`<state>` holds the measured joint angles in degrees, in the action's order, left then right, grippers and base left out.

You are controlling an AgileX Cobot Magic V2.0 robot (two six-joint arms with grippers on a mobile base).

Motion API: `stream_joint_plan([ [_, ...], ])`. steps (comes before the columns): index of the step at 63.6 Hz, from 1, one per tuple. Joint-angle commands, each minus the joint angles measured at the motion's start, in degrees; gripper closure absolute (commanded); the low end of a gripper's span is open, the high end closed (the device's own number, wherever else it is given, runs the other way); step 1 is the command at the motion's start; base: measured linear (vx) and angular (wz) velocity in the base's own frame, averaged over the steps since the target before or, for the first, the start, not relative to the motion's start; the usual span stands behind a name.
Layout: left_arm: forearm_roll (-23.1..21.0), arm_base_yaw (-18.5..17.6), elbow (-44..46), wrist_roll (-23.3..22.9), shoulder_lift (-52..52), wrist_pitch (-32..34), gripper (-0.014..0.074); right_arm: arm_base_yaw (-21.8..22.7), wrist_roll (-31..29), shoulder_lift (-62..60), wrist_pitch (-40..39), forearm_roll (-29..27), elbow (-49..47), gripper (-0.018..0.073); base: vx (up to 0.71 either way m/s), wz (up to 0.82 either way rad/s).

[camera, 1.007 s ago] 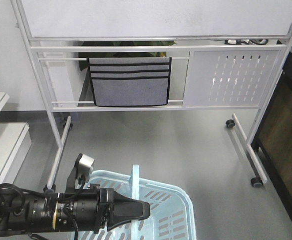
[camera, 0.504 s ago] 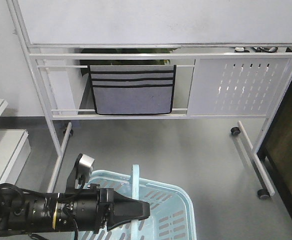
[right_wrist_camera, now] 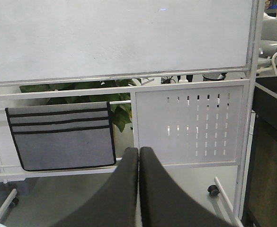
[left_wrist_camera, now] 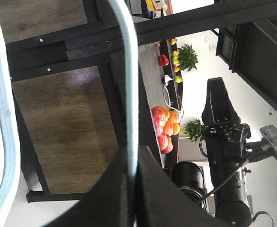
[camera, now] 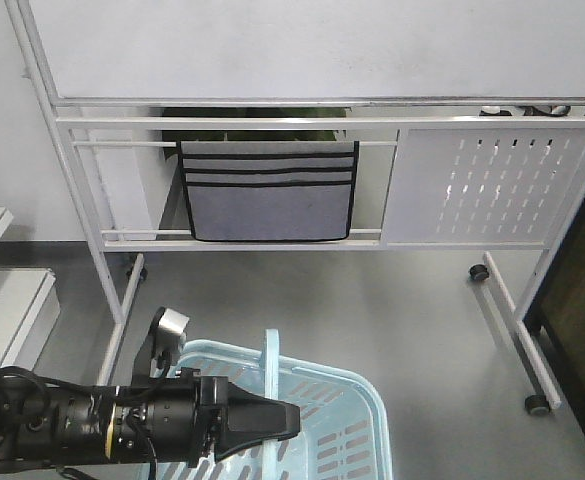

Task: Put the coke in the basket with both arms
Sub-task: 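Drive toward the whiteboard stand holding the basket in the left gripper, then turn the base toward the snack shelves carrying the basket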

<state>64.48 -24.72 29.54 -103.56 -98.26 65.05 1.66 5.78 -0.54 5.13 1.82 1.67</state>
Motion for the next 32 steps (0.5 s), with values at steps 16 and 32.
stream_joint_plan([
  [16,-2.2,-0.3,0.8,0.4,2.6,13.7,0.0603,0.3,-0.1,-1.0,-4.2,0.2,0.8,0.0568,0.07,0.03],
  [32,-2.2,-0.3,0.8,0.4,2.6,13.7,0.0603,0.3,-0.1,-1.0,-4.2,0.2,0.8,0.0568,0.08,0.06],
])
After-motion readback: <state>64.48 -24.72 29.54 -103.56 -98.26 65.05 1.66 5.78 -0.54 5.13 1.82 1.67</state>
